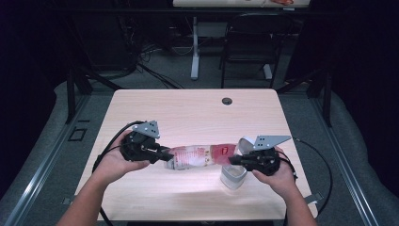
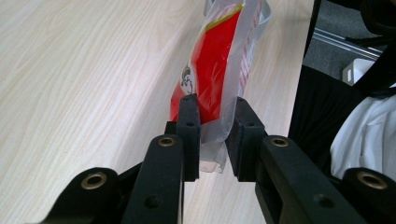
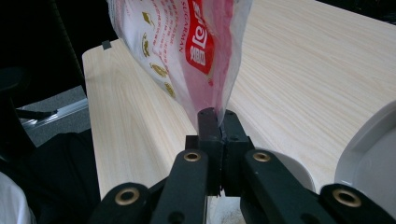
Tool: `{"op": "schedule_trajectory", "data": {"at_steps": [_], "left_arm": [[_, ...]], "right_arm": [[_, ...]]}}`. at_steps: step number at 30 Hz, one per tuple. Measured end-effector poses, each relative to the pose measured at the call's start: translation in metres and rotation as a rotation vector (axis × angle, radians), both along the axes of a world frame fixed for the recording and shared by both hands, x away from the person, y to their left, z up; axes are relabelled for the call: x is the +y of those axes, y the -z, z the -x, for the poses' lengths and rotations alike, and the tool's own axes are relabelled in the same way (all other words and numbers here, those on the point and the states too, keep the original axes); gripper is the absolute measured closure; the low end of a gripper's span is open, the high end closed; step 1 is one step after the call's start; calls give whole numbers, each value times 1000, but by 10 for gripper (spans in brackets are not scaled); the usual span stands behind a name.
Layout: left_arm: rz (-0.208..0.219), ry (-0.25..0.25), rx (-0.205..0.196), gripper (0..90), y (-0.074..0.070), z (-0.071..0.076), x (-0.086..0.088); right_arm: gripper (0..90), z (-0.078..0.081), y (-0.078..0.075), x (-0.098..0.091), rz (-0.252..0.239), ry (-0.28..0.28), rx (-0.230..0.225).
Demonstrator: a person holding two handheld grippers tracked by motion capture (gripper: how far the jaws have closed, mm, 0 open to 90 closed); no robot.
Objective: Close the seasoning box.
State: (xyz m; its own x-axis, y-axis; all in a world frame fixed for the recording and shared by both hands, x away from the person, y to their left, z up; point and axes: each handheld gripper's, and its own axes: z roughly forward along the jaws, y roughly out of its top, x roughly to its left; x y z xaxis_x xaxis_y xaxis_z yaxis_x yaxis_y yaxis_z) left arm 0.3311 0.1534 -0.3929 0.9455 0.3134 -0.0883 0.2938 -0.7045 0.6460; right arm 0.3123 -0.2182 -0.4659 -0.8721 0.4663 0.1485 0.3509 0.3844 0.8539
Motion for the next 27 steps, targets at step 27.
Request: {"op": "schedule_trajectory", "data": {"at_steps": [27], "left_arm": [[-77, 34, -7, 774, -18, -7, -13]], "right_arm": [[859, 1, -1, -7, -13, 9, 5]]}}
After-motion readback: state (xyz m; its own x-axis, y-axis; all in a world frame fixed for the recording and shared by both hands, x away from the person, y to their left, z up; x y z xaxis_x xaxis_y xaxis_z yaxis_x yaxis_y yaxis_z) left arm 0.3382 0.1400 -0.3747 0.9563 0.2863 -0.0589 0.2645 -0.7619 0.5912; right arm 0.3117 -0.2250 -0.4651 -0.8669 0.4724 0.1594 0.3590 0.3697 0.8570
